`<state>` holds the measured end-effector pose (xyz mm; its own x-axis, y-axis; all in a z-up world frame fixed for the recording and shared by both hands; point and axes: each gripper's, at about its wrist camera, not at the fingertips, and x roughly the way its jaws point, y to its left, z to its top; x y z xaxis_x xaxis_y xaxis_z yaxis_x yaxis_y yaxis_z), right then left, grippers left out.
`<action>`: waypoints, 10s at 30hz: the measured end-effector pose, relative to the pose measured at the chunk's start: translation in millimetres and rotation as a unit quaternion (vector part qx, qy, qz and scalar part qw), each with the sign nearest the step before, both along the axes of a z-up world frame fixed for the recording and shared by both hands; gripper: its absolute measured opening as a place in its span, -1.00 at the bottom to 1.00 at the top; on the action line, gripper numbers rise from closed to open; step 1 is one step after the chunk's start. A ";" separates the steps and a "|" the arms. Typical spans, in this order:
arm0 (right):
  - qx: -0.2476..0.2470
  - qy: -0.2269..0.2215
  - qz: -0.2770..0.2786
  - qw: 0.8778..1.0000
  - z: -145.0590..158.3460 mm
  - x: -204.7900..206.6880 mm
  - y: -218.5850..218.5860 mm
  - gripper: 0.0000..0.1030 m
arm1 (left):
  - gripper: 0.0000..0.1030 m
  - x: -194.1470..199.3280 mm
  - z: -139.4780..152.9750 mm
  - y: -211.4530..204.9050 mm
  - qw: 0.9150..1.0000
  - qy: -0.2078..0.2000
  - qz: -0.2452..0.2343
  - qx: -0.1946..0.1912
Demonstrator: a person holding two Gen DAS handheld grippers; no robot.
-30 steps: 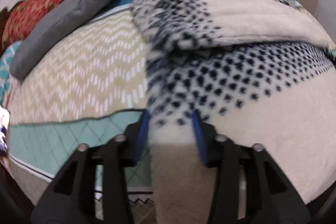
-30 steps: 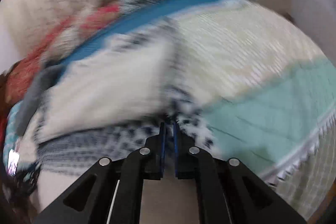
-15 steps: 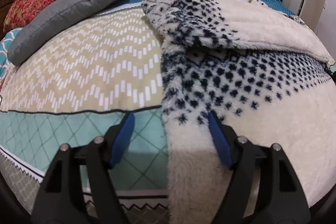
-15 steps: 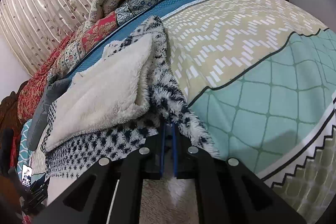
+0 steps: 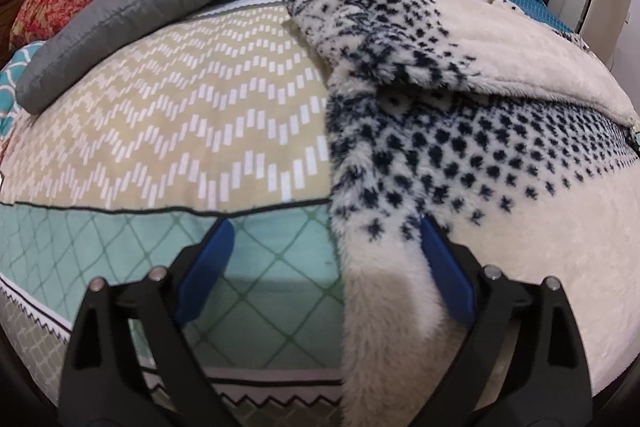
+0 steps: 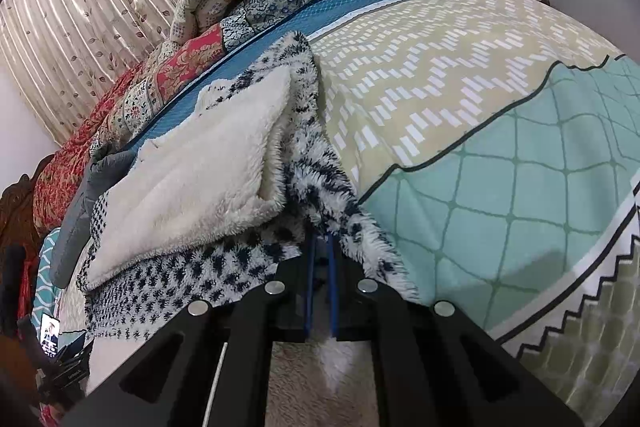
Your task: Fold large clothes
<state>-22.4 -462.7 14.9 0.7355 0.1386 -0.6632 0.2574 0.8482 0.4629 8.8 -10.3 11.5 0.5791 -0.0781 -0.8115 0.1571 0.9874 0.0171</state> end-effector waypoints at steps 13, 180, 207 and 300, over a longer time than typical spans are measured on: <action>0.001 -0.002 0.001 1.000 0.5 1.8 -4.8 1.00 | 0.74 -3.9 0.3 -0.8 1.000 -0.006 0.000 0.002; -0.017 -0.040 0.094 0.995 86.6 -12.9 -3.2 0.50 | -0.11 26.6 63.8 71.6 0.969 0.134 -0.016 -0.207; 0.002 0.015 -0.028 0.999 39.6 -31.4 -45.8 0.78 | -0.65 23.9 27.2 29.3 0.980 0.171 -0.045 -0.091; 0.031 0.009 0.148 0.988 0.5 31.7 0.2 0.39 | -0.80 72.1 16.0 -24.9 0.991 0.122 -0.063 0.007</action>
<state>9.3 -462.5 15.4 0.6446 0.3873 -0.6592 0.0104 0.8576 0.5141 80.9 -35.2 27.6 0.3529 -0.1240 -0.9274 0.2794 0.9599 -0.0221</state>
